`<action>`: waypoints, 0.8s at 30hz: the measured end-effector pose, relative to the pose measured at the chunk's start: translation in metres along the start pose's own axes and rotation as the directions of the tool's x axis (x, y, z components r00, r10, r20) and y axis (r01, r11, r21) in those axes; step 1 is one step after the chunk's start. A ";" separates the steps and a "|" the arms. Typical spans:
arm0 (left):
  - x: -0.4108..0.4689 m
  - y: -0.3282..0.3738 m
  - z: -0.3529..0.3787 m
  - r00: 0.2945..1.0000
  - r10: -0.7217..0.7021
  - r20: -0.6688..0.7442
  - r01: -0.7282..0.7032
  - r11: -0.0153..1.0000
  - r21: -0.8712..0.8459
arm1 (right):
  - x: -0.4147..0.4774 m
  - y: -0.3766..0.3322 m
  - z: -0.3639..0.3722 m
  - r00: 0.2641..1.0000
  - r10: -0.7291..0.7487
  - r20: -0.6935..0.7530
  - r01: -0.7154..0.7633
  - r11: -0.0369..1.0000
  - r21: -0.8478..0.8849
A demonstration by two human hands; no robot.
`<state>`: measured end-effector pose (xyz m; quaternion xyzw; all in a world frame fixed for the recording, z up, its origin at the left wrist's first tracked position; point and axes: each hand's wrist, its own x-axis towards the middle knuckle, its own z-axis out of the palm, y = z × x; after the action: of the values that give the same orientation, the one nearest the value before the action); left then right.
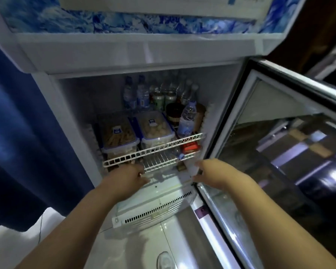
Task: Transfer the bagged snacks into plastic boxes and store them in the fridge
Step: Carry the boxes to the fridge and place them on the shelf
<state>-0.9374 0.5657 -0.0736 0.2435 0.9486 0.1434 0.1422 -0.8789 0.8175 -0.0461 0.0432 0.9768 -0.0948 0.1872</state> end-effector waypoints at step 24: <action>-0.061 0.280 -0.013 0.759 0.640 -0.117 -0.646 0.763 -0.020 | -0.344 0.168 -0.041 0.269 0.328 -0.905 -0.531 0.835 0.145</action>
<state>-0.7731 0.7676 0.0464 0.5422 0.8088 0.2238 0.0421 -0.5545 0.9737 0.0917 0.3332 0.8710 0.0911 -0.3495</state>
